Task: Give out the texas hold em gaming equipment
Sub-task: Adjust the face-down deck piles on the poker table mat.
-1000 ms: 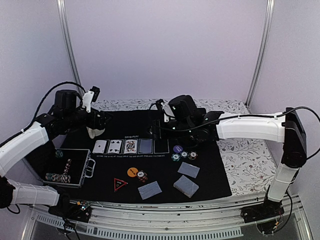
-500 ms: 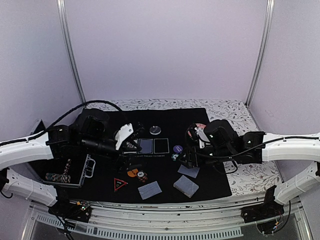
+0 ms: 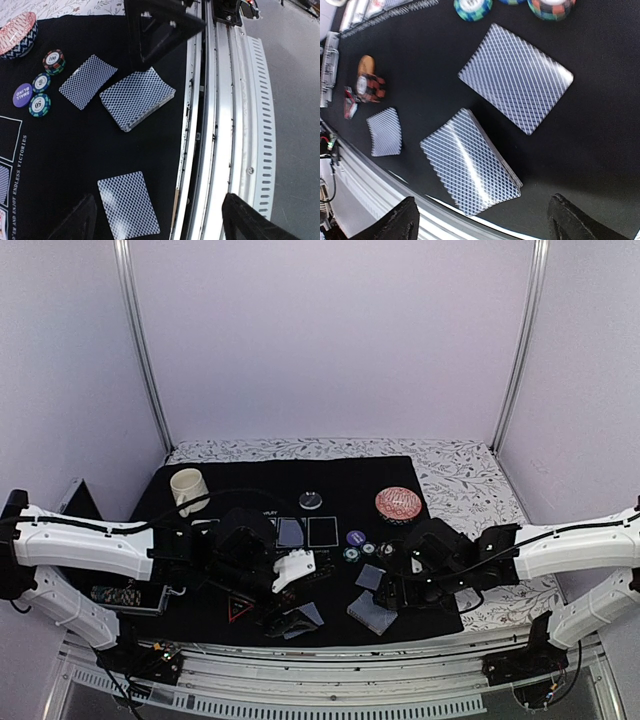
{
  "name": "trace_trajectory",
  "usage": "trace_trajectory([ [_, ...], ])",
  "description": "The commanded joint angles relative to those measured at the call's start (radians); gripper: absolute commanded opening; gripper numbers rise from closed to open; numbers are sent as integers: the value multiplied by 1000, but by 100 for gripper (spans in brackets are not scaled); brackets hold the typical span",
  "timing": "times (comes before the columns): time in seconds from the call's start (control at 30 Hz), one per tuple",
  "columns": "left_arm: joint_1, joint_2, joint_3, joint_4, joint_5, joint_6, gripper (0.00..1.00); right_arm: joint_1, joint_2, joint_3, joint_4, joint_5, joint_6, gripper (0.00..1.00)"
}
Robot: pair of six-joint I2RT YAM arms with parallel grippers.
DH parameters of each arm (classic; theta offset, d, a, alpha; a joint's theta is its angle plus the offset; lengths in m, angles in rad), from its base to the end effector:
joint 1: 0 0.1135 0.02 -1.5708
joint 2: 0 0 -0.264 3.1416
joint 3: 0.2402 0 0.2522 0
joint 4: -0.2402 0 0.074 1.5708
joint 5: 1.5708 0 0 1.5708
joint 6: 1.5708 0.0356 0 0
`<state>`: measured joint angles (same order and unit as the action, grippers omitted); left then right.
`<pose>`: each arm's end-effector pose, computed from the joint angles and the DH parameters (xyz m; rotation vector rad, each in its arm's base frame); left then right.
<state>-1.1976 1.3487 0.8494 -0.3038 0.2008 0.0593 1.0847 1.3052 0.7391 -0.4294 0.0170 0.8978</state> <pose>0.0959 -0.2645 0.2281 1.5484 1.9579 -0.7545 0.1170 0.2201 0.1955 -0.2485 2.7249 0.6646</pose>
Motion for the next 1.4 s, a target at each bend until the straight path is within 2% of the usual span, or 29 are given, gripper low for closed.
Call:
trace_trajectory([
  [0.0, -8, 17, -2, 86, 0, 34, 90, 38, 102, 42, -62, 20, 41, 92],
  [0.3, -7, 21, 3, 56, -58, 29, 91, 64, 252, 125, -166, 94, 86, 93],
  [1.03, -8, 19, 16, 28, -83, 33, 91, 83, 200, 83, -293, 115, 150, 92],
  [1.1, -7, 19, 15, 27, -83, 32, 91, 84, 170, 83, -281, 122, 151, 92],
  [1.23, -8, 27, 20, 26, -82, 34, 91, 83, 126, 85, -155, 135, 119, 93],
  [1.37, -8, 30, 22, 24, -87, 33, 91, 83, 189, 106, -113, 192, 120, 99],
])
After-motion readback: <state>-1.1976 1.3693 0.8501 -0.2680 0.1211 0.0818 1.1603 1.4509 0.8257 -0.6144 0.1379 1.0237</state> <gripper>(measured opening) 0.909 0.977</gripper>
